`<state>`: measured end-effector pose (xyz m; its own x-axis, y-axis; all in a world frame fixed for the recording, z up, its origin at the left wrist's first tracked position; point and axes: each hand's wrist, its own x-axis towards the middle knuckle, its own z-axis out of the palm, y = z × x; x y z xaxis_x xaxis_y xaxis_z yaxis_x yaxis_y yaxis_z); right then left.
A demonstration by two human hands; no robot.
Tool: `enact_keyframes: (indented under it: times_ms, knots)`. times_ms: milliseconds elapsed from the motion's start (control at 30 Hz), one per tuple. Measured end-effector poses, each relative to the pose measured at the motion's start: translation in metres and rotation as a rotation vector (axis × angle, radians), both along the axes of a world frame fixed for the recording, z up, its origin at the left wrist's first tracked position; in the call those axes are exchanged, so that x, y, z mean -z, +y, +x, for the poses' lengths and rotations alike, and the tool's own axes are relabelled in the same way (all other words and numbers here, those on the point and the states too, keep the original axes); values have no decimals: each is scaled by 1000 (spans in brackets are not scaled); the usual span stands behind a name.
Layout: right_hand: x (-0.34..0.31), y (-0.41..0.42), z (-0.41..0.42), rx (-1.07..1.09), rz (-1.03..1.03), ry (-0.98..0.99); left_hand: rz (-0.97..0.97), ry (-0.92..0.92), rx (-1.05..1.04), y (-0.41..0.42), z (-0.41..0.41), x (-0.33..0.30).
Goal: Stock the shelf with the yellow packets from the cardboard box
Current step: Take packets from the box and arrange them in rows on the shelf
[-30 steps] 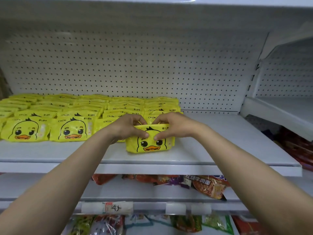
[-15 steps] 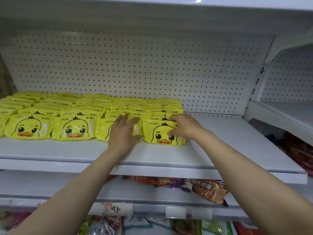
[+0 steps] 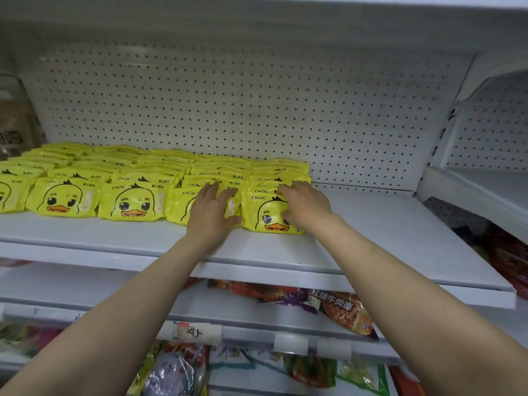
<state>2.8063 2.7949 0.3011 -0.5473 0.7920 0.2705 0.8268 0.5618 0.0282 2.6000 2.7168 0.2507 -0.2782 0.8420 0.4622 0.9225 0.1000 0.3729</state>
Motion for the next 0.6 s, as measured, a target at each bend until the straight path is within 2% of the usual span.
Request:
enact_keyframes:
  times_ms: [200,433,600]
  knots:
    - [-15,-8,-6,9,-21,-19,-67,-39,-28,-17,8,-22]
    - [-45,-32,-28,-175,-96,160,48,-44,-136,-68,-4,-58]
    - [-63,-68,-56,-300,-67,239,106,-36,-236,-117,-33,-76]
